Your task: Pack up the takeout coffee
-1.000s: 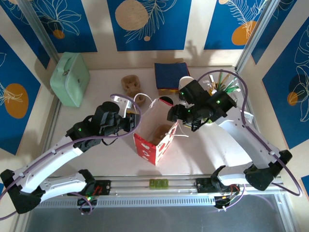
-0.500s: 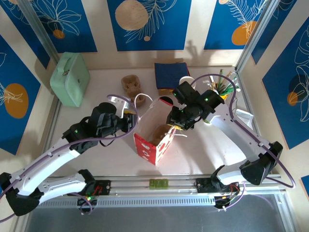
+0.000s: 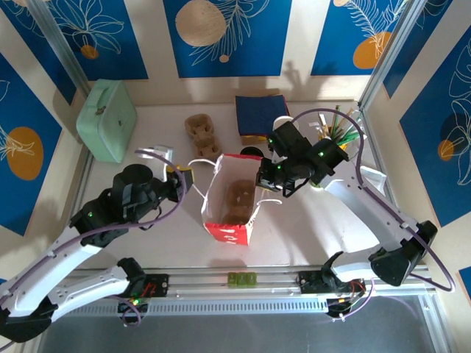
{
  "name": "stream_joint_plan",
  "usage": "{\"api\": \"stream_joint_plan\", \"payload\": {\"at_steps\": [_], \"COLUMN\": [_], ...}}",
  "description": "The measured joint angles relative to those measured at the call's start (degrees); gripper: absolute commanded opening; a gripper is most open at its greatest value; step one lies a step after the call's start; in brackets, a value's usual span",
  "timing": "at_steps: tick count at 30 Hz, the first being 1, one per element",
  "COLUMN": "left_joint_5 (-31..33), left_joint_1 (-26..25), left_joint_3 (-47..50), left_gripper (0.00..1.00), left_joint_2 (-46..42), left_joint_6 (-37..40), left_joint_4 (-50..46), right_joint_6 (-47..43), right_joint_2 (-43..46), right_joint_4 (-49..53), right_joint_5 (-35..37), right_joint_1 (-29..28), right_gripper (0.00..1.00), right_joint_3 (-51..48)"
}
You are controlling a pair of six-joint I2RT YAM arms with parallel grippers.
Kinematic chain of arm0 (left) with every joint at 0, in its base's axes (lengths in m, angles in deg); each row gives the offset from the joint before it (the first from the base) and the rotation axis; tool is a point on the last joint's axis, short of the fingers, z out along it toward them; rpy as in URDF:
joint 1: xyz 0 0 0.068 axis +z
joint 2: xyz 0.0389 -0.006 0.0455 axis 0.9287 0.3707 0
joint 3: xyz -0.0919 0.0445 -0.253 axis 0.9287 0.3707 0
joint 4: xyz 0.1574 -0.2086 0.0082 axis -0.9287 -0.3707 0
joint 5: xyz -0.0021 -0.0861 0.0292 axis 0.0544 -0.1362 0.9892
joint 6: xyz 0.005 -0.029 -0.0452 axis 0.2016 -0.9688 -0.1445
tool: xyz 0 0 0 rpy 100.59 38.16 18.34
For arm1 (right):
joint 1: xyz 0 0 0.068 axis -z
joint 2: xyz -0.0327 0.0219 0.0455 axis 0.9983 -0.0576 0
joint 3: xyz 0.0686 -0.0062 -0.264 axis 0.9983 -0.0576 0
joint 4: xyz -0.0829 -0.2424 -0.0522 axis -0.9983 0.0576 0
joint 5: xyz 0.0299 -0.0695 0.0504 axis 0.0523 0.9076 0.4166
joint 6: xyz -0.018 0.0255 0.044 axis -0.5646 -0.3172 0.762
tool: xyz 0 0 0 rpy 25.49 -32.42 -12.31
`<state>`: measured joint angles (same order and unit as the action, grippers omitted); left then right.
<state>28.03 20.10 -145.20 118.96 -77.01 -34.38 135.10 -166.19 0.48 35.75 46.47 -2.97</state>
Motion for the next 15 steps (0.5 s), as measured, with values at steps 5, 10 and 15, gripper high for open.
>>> {"api": "stream_joint_plan", "payload": {"at_steps": [5,10,15], "left_joint_5": [6.5,11.3,14.0], "left_joint_1": [0.0,0.0,0.0], "left_joint_3": [3.5,5.6,6.5], "left_gripper": [0.42,0.42,0.43], "left_joint_2": [-5.6,-10.0,-13.3], "left_joint_6": [-1.1,-1.6,-1.9], "left_joint_4": [0.0,-0.1,0.0], "right_joint_6": [-4.0,-7.8,-10.6], "right_joint_2": [2.5,5.7,7.2], "right_joint_4": [-3.3,-6.6,-8.1], "right_joint_5": [0.1,0.1,0.1], "right_joint_1": [-2.4,-4.4,-5.8], "right_gripper": [0.0,0.0,0.0], "right_joint_3": [-0.2,-2.5,-4.0]}}
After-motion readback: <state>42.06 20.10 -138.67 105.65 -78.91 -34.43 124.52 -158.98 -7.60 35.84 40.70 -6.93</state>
